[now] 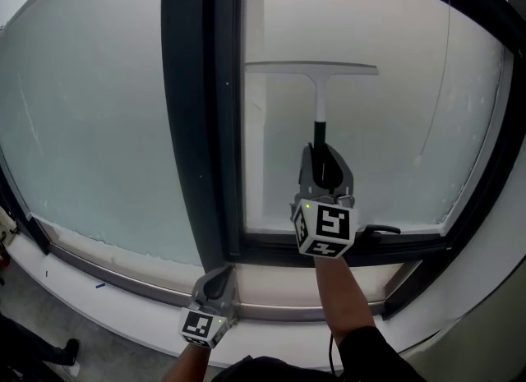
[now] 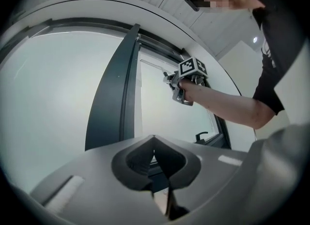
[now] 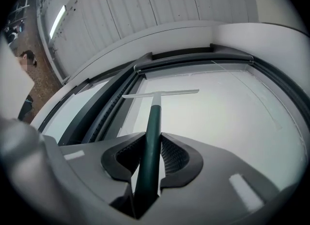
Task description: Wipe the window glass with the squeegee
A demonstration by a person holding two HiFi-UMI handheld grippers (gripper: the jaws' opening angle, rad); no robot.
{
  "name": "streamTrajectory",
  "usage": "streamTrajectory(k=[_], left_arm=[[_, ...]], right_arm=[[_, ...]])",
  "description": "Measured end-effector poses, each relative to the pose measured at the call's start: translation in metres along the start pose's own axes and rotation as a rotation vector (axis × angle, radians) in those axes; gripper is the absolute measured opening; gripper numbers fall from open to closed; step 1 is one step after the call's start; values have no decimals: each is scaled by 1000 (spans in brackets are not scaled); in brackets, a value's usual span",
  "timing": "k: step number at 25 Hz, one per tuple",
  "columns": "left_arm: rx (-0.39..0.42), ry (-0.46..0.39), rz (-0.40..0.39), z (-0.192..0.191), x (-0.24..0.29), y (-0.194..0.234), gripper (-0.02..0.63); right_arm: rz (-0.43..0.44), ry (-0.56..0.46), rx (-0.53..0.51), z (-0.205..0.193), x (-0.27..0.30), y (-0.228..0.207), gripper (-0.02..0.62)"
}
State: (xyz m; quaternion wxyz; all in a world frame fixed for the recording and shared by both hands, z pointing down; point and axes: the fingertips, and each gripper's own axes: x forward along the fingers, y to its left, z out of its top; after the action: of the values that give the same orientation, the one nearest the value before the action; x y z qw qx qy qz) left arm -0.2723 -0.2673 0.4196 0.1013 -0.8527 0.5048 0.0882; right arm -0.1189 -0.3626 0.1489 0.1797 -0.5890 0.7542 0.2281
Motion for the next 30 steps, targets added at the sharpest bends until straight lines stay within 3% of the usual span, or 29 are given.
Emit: streamTrajectory(k=[6, 30], left_arm=[[-14, -17, -46, 2, 1, 4, -2], [-65, -87, -2, 20, -13, 3, -2]], right_arm=[[-72, 18, -31, 2, 27, -4, 95], [-104, 98, -35, -45, 17, 7, 95]])
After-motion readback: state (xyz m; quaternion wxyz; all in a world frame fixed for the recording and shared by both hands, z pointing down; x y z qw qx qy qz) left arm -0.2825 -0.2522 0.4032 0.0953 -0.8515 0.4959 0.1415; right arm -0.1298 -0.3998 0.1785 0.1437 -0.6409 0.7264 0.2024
